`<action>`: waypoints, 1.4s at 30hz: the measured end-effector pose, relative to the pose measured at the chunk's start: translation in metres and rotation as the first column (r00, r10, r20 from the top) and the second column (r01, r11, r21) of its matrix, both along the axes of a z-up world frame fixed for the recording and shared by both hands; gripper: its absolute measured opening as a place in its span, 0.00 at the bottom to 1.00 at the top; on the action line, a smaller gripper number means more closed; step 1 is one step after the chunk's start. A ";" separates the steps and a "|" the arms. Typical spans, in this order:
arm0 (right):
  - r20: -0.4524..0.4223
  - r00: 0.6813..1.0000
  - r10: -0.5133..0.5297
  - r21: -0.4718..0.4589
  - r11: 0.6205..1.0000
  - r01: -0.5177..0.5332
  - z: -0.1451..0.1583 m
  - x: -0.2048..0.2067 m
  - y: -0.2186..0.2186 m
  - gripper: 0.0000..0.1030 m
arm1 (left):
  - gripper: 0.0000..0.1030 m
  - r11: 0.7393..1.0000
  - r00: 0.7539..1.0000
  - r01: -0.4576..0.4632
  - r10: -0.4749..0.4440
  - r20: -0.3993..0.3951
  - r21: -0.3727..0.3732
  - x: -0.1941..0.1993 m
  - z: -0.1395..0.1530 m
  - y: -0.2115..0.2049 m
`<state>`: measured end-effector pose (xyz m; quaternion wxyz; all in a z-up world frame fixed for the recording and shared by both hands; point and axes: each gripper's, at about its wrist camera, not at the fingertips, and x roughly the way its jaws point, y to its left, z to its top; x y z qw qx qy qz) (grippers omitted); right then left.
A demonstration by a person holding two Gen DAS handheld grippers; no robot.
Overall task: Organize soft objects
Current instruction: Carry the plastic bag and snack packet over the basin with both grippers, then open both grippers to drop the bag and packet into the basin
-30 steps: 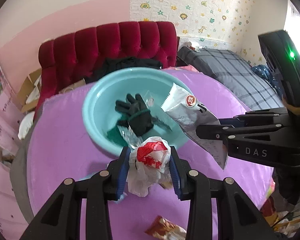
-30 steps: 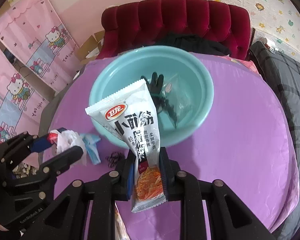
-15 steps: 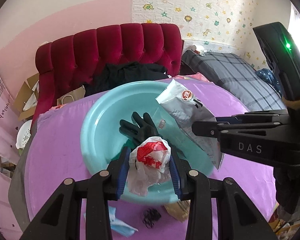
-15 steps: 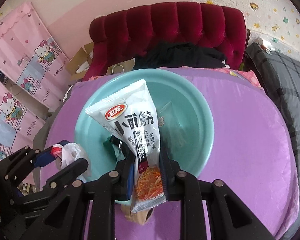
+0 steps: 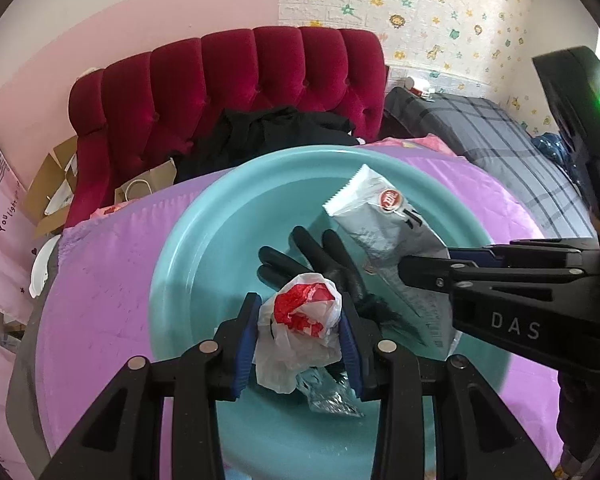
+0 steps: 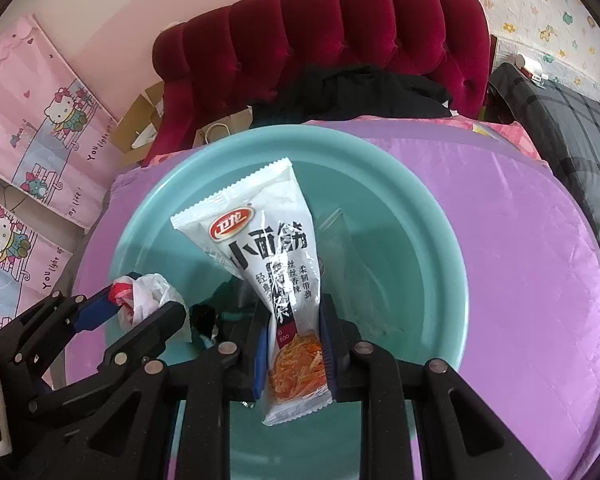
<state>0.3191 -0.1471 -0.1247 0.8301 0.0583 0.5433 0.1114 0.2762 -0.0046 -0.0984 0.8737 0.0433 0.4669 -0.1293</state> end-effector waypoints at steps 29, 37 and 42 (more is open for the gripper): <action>0.050 0.998 -0.037 -0.021 0.999 0.038 0.003 0.006 0.002 0.87 | 1.00 0.997 0.998 -0.059 0.057 0.024 0.055 0.002 -0.007 0.002; 0.088 0.995 -0.048 -0.041 0.998 0.052 0.016 -0.018 -0.002 1.00 | 1.00 0.995 0.996 -0.085 0.083 0.028 0.055 -0.027 0.005 0.007; 0.098 0.995 -0.028 -0.058 0.998 0.034 0.023 -0.039 -0.008 1.00 | 1.00 0.993 0.995 -0.096 0.093 0.036 0.067 -0.050 0.013 0.010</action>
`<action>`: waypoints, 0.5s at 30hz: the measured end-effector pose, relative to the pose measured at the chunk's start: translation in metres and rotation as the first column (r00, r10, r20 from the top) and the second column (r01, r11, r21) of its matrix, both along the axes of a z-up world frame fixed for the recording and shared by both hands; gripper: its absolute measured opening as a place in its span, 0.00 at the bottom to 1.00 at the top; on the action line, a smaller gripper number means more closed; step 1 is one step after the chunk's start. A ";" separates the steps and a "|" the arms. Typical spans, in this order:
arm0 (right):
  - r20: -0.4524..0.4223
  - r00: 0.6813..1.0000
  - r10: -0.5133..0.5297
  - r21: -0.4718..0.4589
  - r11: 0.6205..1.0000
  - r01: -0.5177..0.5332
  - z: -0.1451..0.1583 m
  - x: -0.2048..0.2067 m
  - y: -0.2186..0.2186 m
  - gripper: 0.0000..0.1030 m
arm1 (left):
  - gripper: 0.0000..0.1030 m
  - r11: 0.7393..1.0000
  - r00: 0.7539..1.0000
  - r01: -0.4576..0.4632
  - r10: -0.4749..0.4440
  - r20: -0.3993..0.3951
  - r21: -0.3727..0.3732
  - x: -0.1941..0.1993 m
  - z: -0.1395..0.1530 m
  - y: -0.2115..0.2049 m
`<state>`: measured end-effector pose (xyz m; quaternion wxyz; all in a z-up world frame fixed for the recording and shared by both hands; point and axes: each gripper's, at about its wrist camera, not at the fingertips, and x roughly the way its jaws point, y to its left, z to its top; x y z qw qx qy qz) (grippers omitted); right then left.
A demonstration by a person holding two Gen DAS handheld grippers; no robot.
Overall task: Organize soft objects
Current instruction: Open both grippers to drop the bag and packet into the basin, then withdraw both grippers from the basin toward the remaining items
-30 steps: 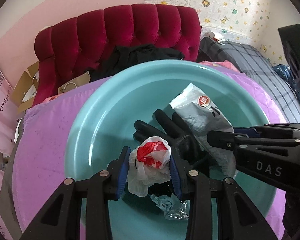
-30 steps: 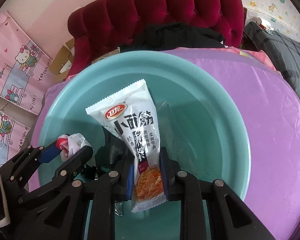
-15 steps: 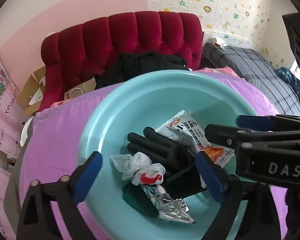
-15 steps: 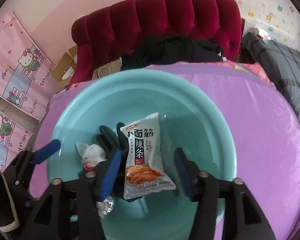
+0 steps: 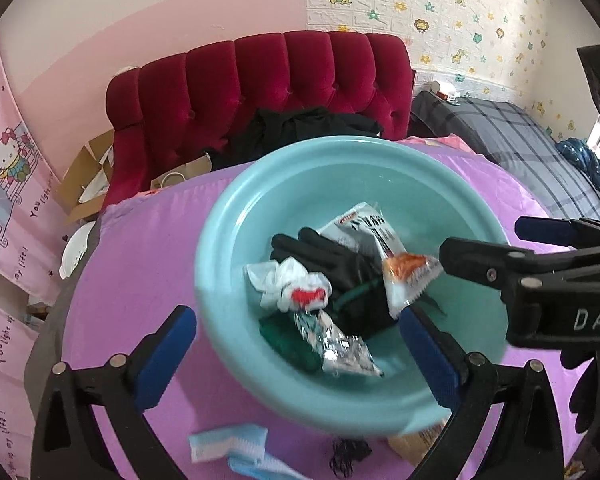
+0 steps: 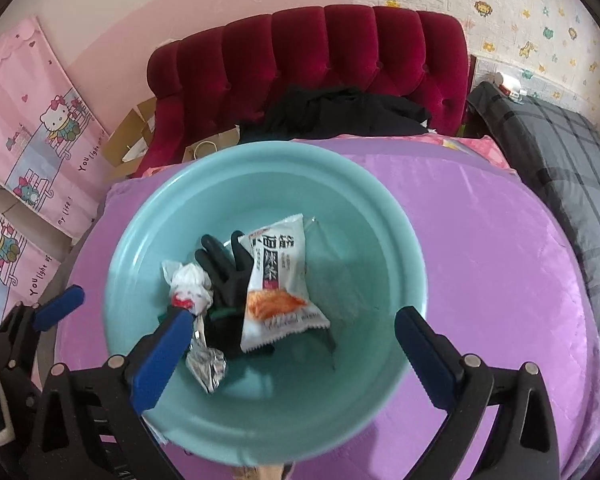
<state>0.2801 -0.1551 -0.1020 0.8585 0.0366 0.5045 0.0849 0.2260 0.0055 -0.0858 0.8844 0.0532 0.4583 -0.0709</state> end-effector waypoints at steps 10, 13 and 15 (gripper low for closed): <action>0.023 1.000 0.007 -0.013 1.000 -0.007 0.019 -0.038 -0.007 1.00 | 1.00 1.000 1.000 -0.019 0.019 0.018 -0.014 -0.036 0.017 0.004; 0.025 1.000 0.013 -0.017 1.000 -0.012 0.022 -0.049 -0.007 1.00 | 1.00 1.000 1.000 -0.021 0.021 0.023 -0.015 -0.048 0.020 0.005; 0.032 0.999 0.016 -0.027 1.000 -0.015 0.024 -0.057 -0.008 1.00 | 1.00 1.000 0.999 -0.022 0.022 0.025 -0.014 -0.056 0.022 0.005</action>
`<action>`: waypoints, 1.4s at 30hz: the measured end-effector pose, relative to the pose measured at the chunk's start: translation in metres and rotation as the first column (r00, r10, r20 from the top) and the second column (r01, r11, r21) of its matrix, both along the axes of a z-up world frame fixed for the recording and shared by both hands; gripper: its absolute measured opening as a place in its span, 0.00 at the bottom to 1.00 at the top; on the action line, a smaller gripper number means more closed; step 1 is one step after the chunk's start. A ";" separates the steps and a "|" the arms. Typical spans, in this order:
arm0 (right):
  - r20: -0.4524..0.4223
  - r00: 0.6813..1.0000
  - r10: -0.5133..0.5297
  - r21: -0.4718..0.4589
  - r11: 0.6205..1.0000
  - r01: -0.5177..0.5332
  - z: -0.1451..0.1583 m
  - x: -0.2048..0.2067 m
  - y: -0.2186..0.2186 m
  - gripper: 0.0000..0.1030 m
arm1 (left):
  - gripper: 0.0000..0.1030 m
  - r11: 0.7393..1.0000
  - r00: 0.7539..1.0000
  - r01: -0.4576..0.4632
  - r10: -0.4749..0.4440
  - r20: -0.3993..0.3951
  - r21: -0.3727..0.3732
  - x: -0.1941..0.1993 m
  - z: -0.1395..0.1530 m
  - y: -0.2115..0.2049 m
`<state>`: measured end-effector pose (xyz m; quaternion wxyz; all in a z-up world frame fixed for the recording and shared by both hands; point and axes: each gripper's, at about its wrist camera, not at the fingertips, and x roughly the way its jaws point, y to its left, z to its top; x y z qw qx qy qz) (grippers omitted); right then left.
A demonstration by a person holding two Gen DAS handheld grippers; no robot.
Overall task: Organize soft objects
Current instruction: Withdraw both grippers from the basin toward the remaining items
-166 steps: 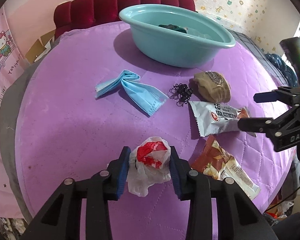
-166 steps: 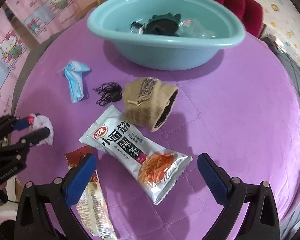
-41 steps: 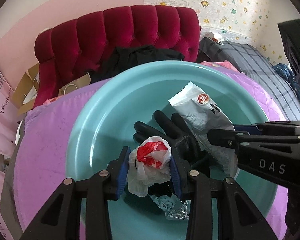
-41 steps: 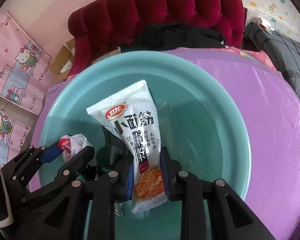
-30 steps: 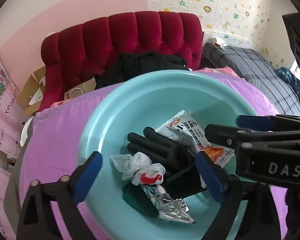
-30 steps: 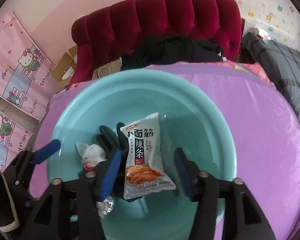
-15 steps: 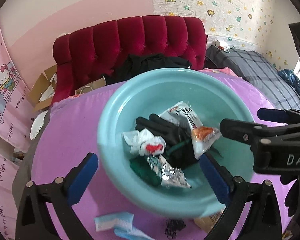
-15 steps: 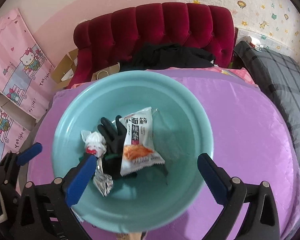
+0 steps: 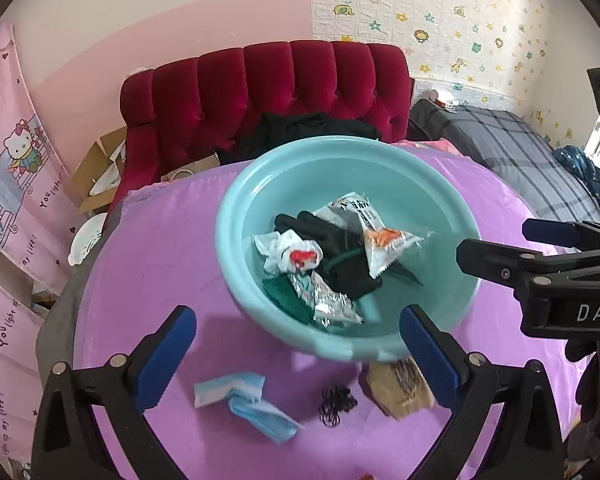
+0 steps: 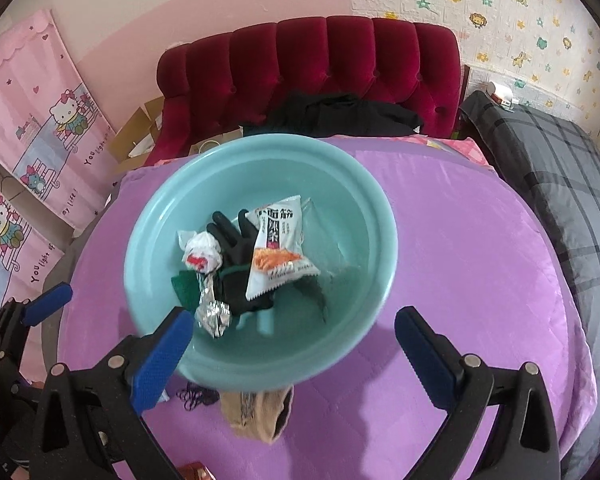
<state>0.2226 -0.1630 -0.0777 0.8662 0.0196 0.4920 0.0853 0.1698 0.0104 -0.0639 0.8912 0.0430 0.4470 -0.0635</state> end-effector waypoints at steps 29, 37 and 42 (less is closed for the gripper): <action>0.026 0.997 0.076 -0.079 0.994 -0.074 -0.011 -0.108 -0.013 1.00 | 1.00 0.997 0.995 -0.072 0.072 -0.076 0.000 -0.119 -0.033 0.001; -0.012 0.996 0.085 -0.091 0.992 -0.086 -0.035 -0.127 -0.021 1.00 | 1.00 0.996 0.986 -0.093 0.091 -0.142 -0.012 -0.143 -0.059 -0.006; -0.027 0.995 0.092 -0.105 0.990 -0.094 -0.047 -0.135 -0.023 1.00 | 1.00 0.995 0.979 -0.100 0.095 -0.179 -0.019 -0.153 -0.072 -0.014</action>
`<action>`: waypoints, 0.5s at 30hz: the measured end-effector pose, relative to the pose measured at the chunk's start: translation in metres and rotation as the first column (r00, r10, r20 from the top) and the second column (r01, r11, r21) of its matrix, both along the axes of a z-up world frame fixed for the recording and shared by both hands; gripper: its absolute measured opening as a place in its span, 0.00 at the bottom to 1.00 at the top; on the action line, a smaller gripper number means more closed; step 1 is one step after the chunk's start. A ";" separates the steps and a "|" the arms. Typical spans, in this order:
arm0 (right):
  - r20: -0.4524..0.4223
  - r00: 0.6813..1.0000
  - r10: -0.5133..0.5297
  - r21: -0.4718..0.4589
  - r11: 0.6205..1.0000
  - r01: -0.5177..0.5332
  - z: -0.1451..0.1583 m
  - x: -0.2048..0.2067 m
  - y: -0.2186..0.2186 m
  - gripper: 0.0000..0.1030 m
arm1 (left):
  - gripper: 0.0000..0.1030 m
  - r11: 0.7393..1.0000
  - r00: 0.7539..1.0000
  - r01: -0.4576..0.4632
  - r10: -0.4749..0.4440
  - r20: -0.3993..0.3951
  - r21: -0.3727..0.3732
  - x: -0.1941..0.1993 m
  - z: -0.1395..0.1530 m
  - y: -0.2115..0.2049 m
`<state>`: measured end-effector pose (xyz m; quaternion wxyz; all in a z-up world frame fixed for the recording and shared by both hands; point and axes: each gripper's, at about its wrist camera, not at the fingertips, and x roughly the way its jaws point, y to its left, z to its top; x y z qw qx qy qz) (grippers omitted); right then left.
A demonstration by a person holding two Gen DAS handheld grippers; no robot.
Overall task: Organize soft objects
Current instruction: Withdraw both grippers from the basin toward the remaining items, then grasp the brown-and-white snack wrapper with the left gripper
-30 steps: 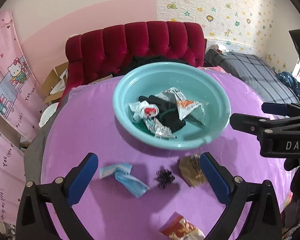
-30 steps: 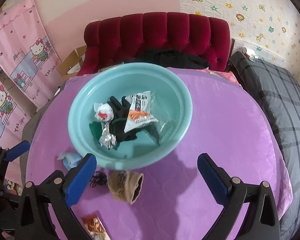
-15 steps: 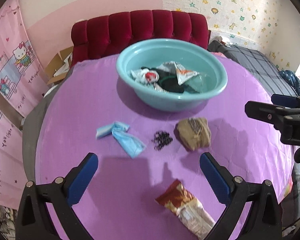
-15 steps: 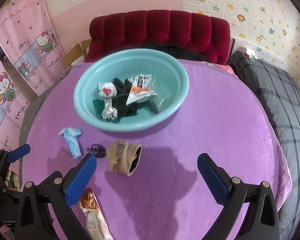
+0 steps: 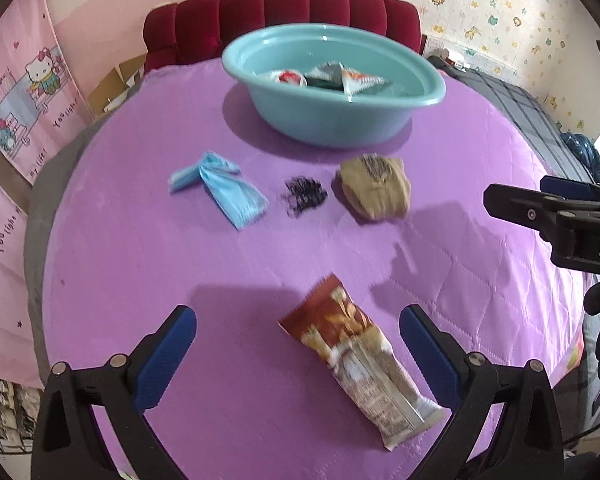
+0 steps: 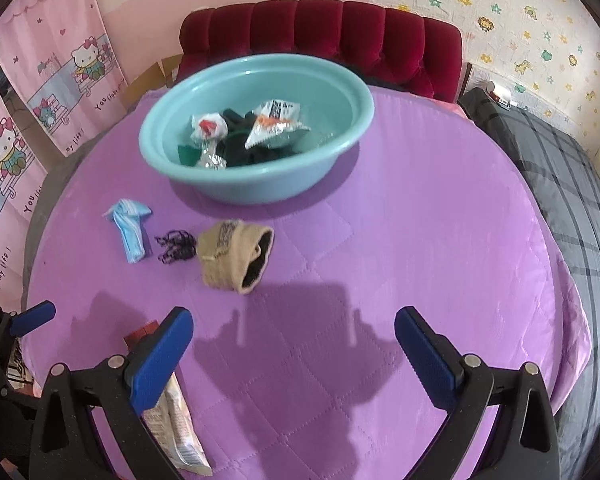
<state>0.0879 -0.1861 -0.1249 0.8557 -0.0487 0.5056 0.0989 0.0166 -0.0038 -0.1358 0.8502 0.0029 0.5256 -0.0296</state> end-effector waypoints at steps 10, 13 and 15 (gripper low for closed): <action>-0.035 0.999 0.019 -0.001 1.000 -0.019 -0.018 -0.009 -0.006 1.00 | 1.00 1.000 0.997 -0.016 0.015 -0.075 -0.016 -0.014 -0.029 -0.017; -0.042 0.999 0.023 -0.005 1.000 -0.023 -0.023 -0.011 -0.009 1.00 | 1.00 0.999 0.995 -0.026 0.024 -0.102 -0.024 -0.015 -0.038 -0.021; -0.052 0.998 0.022 -0.005 1.000 -0.022 -0.027 -0.012 -0.012 1.00 | 1.00 0.999 0.991 -0.034 0.029 -0.129 -0.037 -0.017 -0.045 -0.024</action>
